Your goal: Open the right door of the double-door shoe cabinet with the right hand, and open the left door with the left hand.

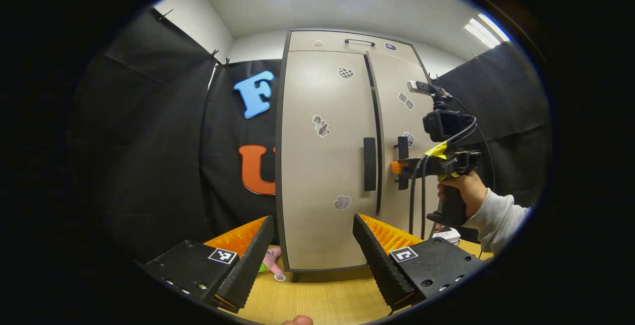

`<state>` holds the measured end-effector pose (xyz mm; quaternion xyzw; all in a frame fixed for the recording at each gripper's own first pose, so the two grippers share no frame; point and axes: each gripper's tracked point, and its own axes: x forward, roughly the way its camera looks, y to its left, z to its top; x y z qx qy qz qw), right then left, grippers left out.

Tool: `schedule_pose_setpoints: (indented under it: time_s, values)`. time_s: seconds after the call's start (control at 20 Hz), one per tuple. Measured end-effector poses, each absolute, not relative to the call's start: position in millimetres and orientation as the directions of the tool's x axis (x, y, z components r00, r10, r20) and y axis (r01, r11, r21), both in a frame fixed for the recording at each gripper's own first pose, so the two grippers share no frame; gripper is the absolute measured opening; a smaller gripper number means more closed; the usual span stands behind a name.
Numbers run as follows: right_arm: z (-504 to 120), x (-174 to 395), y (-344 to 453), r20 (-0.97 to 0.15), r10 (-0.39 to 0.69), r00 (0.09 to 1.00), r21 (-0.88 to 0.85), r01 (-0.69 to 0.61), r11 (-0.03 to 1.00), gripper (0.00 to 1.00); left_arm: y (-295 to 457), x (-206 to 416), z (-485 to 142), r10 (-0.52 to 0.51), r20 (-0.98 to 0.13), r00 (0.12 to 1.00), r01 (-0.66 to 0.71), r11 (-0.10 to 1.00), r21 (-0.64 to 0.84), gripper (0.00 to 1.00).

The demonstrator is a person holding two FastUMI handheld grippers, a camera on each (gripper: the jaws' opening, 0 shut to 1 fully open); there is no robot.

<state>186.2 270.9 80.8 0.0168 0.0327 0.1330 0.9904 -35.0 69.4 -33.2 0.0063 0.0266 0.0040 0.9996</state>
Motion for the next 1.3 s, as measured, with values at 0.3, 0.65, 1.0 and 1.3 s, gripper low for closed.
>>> schedule_pose_setpoints:
  time_s: [0.3, 0.65, 1.0, 1.3]
  values:
    - [79, 157, 255, -0.078, 0.311, 0.947, 0.038, -0.309, 0.950, 0.28, 65, -39, -31, 0.010, -0.047, 0.999, -0.008, 1.000, 0.029, 0.96]
    - [80, 136, 236, -0.087, 0.372, 0.924, 0.041, -0.370, 0.928, 0.27, 48, -47, -30, 0.017, -0.044, 0.999, -0.015, 0.999, 0.037, 0.96]
    - [81, 125, 218, -0.094, 0.393, 0.915, 0.051, -0.389, 0.920, 0.23, 39, -45, -26, 0.024, -0.032, 0.999, -0.023, 0.999, 0.043, 0.96]
    - [79, 125, 204, -0.092, 0.351, 0.932, 0.040, -0.349, 0.936, 0.23, 27, -41, -28, 0.012, -0.029, 1.000, -0.011, 0.999, 0.036, 0.96]
